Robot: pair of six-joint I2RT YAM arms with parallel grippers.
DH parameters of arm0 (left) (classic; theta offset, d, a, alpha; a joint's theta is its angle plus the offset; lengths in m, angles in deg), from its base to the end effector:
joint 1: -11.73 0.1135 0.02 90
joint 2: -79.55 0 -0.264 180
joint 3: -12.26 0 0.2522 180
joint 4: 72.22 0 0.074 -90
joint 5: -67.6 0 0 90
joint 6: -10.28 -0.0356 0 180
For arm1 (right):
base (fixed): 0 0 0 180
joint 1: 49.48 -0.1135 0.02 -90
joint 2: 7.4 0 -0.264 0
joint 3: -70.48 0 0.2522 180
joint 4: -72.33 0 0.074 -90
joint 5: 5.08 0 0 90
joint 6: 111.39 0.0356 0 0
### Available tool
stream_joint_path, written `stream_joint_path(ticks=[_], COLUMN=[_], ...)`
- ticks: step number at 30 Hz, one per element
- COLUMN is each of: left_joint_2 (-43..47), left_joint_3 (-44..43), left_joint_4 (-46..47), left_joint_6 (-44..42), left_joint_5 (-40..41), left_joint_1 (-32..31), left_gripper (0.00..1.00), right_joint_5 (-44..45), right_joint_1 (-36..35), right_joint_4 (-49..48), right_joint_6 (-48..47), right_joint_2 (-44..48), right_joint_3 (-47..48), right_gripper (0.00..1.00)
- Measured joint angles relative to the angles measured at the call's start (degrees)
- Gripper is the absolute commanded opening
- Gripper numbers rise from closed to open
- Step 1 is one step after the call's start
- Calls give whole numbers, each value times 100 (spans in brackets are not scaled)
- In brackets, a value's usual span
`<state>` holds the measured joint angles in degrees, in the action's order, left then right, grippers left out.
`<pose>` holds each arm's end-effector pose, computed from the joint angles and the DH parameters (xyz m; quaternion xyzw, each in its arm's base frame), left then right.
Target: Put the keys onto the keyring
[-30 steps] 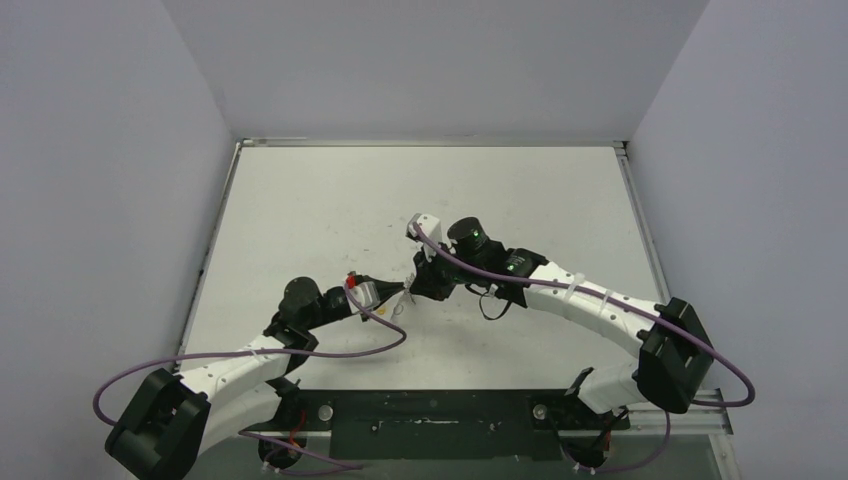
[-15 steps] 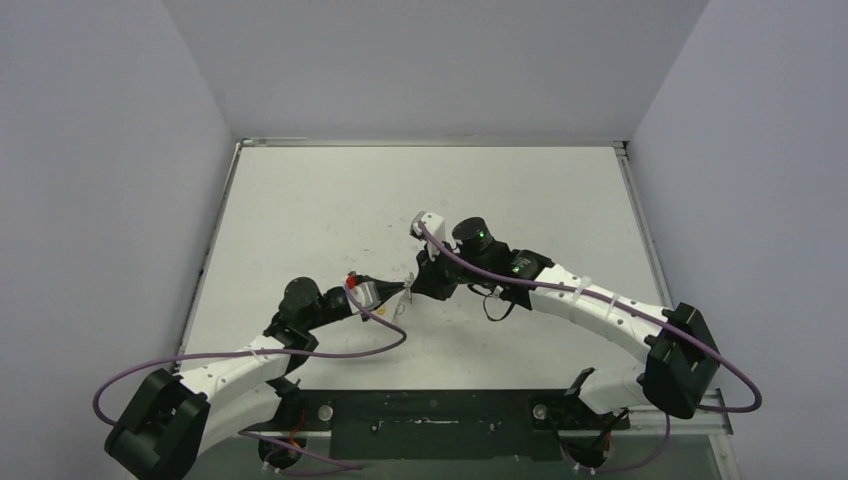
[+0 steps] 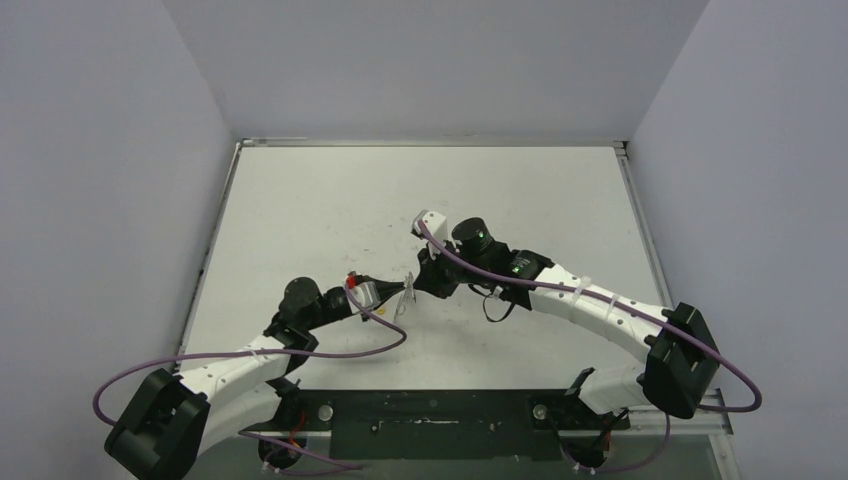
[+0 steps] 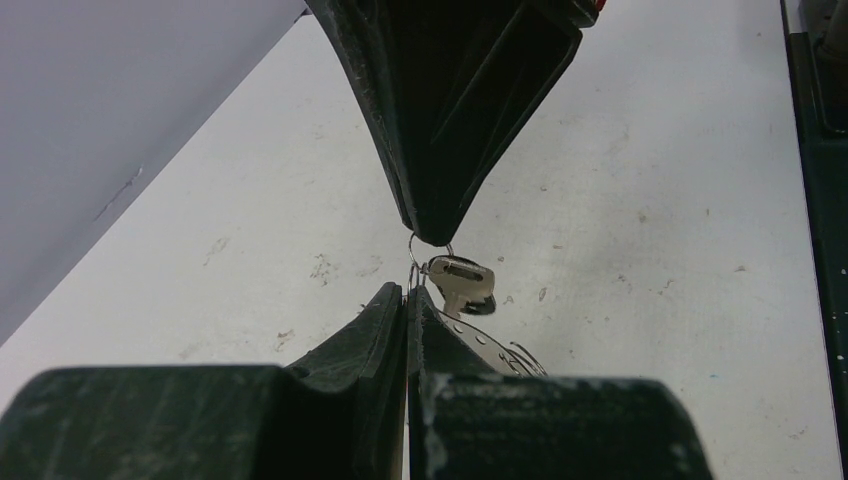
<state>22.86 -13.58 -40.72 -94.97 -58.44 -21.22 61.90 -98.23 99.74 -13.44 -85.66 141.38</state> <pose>0.1517 -0.1233 0.2060 0.4738 0.5205 -0.3189 0.6347 0.1900 0.2378 0.2788 -0.3893 0.7816 0.3713 0.3158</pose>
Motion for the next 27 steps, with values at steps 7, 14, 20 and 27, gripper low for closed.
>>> stream_joint_path(ticks=[7,14,20,27], left_joint_2=[39,61,63,66], left_joint_3=[4,15,17,22], left_joint_4=[0,-2,-2,-7], left_joint_6=[2,0,2,2], left_joint_5=[11,22,42,66], left_joint_1=[0,-2,-2,-37], left_gripper=[0,0,0,0], right_joint_5=[227,271,269,267], right_joint_1=[2,2,2,2], right_joint_4=[22,37,33,-74], right_joint_6=[0,0,-2,4], right_joint_2=[-2,-35,-35,-35], right_joint_3=[0,0,-2,-184], right_gripper=[0,0,0,0])
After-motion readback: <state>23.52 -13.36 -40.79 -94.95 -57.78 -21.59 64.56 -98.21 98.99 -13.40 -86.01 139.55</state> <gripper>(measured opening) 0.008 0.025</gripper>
